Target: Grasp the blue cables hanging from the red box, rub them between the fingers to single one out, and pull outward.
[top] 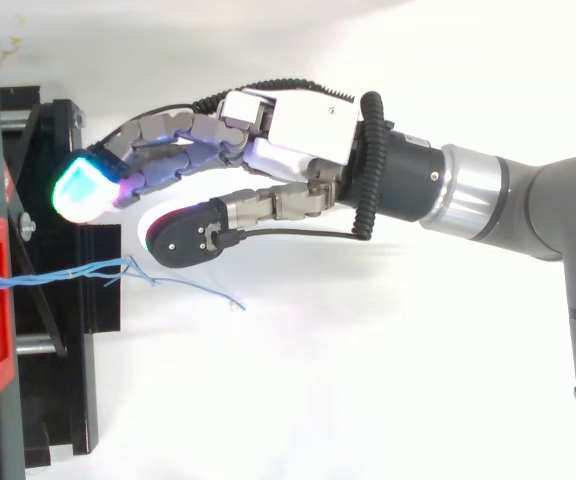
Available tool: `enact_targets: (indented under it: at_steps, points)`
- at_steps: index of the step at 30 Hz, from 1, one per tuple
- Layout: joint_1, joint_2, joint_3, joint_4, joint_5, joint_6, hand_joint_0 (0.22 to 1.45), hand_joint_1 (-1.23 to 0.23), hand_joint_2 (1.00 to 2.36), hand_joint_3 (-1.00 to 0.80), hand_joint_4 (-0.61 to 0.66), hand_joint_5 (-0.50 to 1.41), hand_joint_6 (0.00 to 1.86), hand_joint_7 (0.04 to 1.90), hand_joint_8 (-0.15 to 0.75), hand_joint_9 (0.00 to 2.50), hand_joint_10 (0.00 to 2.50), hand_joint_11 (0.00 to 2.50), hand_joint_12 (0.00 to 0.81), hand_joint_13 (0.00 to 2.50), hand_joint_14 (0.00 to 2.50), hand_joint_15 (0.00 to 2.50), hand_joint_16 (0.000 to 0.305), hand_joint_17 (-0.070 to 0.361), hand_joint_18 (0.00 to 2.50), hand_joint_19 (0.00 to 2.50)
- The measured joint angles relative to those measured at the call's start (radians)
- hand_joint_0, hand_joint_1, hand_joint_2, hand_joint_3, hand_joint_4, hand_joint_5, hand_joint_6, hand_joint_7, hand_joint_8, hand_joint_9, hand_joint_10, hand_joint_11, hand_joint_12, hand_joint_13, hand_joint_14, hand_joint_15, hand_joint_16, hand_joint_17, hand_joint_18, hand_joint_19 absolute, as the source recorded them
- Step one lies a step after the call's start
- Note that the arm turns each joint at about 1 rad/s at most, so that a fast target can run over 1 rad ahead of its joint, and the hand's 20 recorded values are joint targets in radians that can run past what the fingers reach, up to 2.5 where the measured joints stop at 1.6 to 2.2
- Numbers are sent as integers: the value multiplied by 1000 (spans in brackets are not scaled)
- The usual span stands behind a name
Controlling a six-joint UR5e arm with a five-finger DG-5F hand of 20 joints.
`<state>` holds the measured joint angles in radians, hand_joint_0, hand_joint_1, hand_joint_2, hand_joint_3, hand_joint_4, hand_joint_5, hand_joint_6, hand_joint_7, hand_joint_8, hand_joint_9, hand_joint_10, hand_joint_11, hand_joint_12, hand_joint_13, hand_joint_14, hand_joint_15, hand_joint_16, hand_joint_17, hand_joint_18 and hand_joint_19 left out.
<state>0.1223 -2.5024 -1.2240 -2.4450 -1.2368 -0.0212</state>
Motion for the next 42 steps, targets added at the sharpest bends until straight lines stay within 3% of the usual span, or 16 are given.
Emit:
enact_targets:
  at_steps: [7,14,21,28,42]
  points:
    - [11,-2,1,29,2,-49,490,-608,1001,-489,140,-200,502,723,222,626,8,230,287,499,10,245,37,84,325,240]
    - [24,-4,1,17,-2,-77,495,-604,1001,-485,139,-195,502,724,223,685,9,274,290,571,12,286,38,85,393,295]
    - [41,-4,1,-18,-27,-101,499,-601,1001,-478,145,-193,502,726,226,705,9,286,289,596,12,307,38,85,419,310]
    - [63,-4,2,6,-57,-141,503,-600,1001,-477,142,-191,502,725,225,724,10,305,292,620,13,326,38,86,441,338]
    - [71,-3,2,53,-62,-110,519,-600,1004,-461,158,-167,502,783,232,799,12,369,291,710,19,424,39,87,507,414]
